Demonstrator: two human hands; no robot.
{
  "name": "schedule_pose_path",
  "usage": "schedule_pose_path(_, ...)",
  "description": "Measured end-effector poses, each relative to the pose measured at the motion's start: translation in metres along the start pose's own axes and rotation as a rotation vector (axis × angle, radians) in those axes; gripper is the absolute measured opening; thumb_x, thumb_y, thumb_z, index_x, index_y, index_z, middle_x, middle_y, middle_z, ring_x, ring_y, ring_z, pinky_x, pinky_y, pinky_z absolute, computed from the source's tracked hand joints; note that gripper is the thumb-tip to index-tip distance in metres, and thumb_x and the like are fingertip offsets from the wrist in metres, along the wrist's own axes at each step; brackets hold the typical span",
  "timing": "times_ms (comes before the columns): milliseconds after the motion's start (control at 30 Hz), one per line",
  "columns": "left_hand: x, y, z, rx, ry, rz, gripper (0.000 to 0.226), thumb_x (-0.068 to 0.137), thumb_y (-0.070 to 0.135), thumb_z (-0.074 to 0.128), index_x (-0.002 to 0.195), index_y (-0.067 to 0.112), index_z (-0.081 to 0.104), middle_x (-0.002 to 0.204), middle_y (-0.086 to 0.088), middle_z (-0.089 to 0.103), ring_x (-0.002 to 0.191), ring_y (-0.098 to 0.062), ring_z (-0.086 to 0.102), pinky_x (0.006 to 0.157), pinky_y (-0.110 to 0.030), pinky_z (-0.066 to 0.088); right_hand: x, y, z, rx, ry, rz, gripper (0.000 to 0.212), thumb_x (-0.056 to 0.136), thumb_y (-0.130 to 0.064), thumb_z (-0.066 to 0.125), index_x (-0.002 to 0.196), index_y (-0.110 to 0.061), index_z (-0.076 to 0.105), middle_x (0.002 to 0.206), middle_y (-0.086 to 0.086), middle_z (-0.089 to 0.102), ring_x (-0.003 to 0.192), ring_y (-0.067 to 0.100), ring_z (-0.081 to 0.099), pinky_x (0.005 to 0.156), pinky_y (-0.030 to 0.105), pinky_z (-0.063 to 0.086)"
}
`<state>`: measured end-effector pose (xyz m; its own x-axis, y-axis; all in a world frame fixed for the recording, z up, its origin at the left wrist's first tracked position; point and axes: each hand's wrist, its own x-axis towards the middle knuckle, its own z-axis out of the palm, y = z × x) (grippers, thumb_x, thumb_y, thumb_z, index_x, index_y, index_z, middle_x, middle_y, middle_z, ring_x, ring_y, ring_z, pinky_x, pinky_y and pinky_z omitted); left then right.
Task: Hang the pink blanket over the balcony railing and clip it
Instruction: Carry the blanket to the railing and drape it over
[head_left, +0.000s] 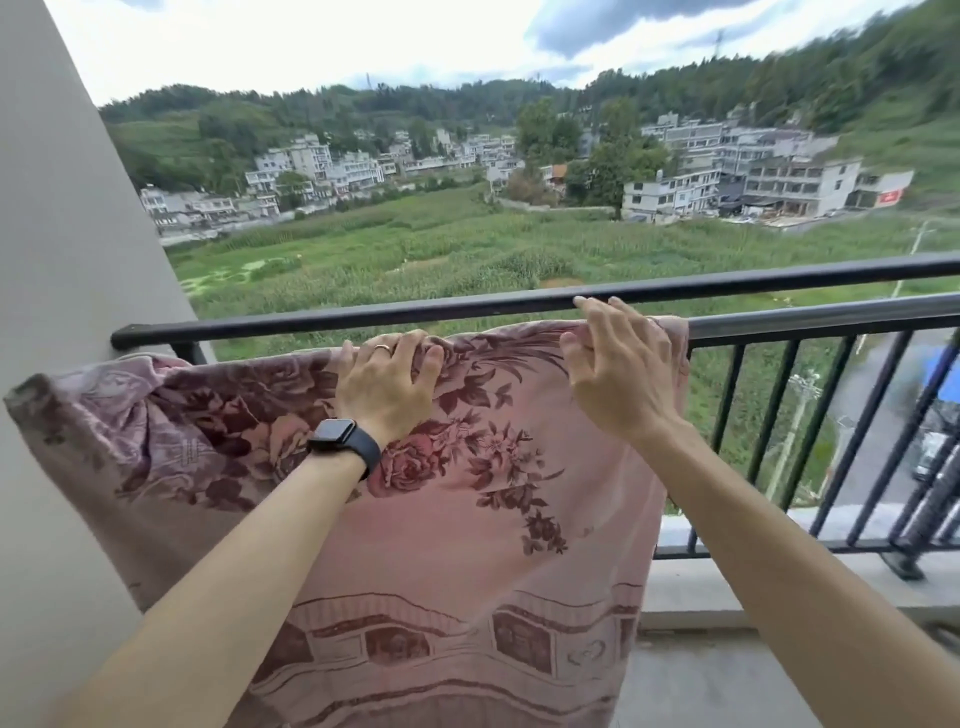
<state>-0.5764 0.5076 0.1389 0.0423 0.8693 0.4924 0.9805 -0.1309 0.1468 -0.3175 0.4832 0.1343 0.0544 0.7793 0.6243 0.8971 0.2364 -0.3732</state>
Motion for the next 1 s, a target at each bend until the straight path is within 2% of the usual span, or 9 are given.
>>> schedule_pose_path(100, 0.014, 0.005, -0.012, 0.053, -0.136, -0.043, 0.054, 0.100, 0.055, 0.017, 0.130, 0.029, 0.054, 0.132, -0.011, 0.060, 0.126, -0.032, 0.051, 0.115, -0.056, 0.018, 0.011, -0.001, 0.007, -0.104, -0.229, -0.052, 0.048, 0.102, -0.052, 0.019, 0.143, -0.039, 0.043, 0.150, -0.008, 0.043, 0.142, 0.016, 0.030, 0.119, 0.046, 0.010)
schedule_pose_path(267, -0.003, 0.026, -0.016, 0.002, -0.107, 0.039, 0.043, 0.101, 0.048, 0.019, 0.119, 0.033, 0.056, 0.124, -0.003, 0.065, 0.119, -0.028, 0.054, 0.112, -0.056, 0.021, -0.003, 0.048, -0.026, -0.254, -0.144, 0.089, 0.054, 0.099, -0.064, 0.011, 0.119, -0.038, 0.053, 0.122, -0.002, 0.057, 0.122, 0.022, 0.045, 0.113, 0.041, 0.019)
schedule_pose_path(433, -0.012, 0.008, -0.003, -0.061, 0.025, 0.127, 0.046, 0.098, 0.053, 0.026, 0.138, 0.040, 0.044, 0.145, 0.005, 0.049, 0.141, -0.018, 0.035, 0.119, -0.056, 0.007, 0.005, 0.020, -0.006, -0.187, -0.071, 0.160, 0.043, 0.101, -0.050, 0.027, 0.124, -0.029, 0.057, 0.139, 0.002, 0.053, 0.140, 0.023, 0.032, 0.121, 0.051, 0.007)
schedule_pose_path(567, -0.029, -0.046, -0.009, -0.049, 0.139, 0.140, 0.047, 0.095, 0.049, 0.035, 0.140, 0.038, 0.042, 0.151, 0.002, 0.042, 0.143, -0.018, 0.032, 0.120, -0.053, 0.012, -0.010, -0.028, 0.026, -0.069, 0.030, -0.051, 0.048, 0.091, -0.045, 0.045, 0.132, -0.023, 0.057, 0.147, 0.000, 0.051, 0.146, 0.020, 0.030, 0.121, 0.051, 0.007)
schedule_pose_path(633, -0.039, -0.087, -0.014, -0.048, 0.163, 0.048, 0.047, 0.094, 0.048, 0.037, 0.139, 0.038, 0.043, 0.151, 0.003, 0.041, 0.142, -0.017, 0.034, 0.120, -0.052, 0.015, -0.013, -0.066, 0.052, -0.029, 0.016, -0.170, 0.051, 0.089, -0.048, 0.045, 0.131, -0.021, 0.058, 0.145, 0.000, 0.053, 0.145, 0.019, 0.032, 0.122, 0.052, 0.010)
schedule_pose_path(733, -0.053, -0.162, -0.024, -0.095, 0.297, -0.135, 0.045, 0.091, 0.044, 0.045, 0.134, 0.034, 0.048, 0.145, 0.005, 0.046, 0.132, -0.017, 0.043, 0.114, -0.048, 0.031, -0.012, -0.131, 0.090, 0.034, -0.027, -0.307, 0.055, 0.087, -0.053, 0.041, 0.129, -0.022, 0.059, 0.143, -0.001, 0.055, 0.145, 0.020, 0.035, 0.122, 0.053, 0.013)
schedule_pose_path(833, -0.064, -0.236, -0.037, -0.276, 0.466, -0.312, 0.040, 0.092, 0.026, 0.059, 0.131, 0.022, 0.053, 0.139, -0.002, 0.049, 0.116, 0.000, 0.046, 0.106, -0.022, 0.037, -0.005, -0.199, 0.125, 0.096, -0.060, -0.388, 0.053, 0.087, -0.056, 0.041, 0.127, -0.026, 0.057, 0.141, -0.002, 0.056, 0.144, 0.019, 0.036, 0.120, 0.054, 0.018)
schedule_pose_path(867, -0.066, -0.258, -0.040, -0.340, 0.506, -0.378, 0.040, 0.092, 0.021, 0.061, 0.131, 0.017, 0.053, 0.137, -0.005, 0.049, 0.115, -0.003, 0.047, 0.102, -0.017, 0.037, -0.002, -0.221, 0.135, 0.098, -0.075, -0.414, 0.053, 0.087, -0.057, 0.041, 0.127, -0.027, 0.057, 0.141, -0.003, 0.056, 0.144, 0.019, 0.036, 0.120, 0.053, 0.019)
schedule_pose_path(1000, -0.068, -0.336, -0.043, -0.475, 0.615, -0.637, 0.035, 0.096, 0.025, 0.054, 0.130, 0.019, 0.051, 0.130, -0.005, 0.051, 0.118, -0.020, 0.049, 0.097, -0.031, 0.040, 0.008, -0.305, 0.176, 0.144, -0.124, -0.490, 0.061, 0.089, -0.065, 0.037, 0.136, -0.029, 0.051, 0.146, -0.005, 0.052, 0.145, 0.017, 0.032, 0.121, 0.051, 0.020)
